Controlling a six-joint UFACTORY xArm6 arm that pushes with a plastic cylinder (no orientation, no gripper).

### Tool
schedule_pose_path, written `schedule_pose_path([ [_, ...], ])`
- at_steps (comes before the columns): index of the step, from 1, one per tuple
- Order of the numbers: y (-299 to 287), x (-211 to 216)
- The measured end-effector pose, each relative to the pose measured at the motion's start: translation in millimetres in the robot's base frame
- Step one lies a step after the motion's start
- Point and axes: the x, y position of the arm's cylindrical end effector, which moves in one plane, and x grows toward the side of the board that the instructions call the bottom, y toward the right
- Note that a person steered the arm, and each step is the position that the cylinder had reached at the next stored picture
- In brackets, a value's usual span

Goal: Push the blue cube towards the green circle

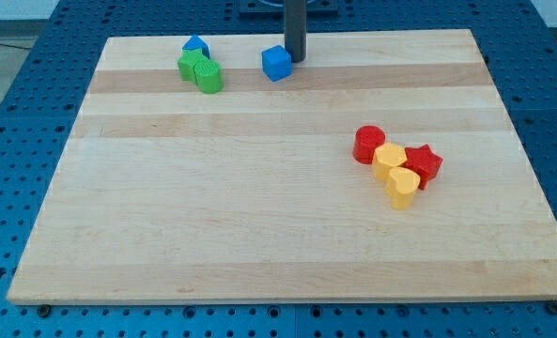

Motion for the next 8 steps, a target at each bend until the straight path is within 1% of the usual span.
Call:
schedule_pose_path([
  [1, -4, 22],
  [3, -8, 34],
  [4, -9, 51],
  [6, -38, 29],
  [7, -43, 29],
  [8, -64, 29],
])
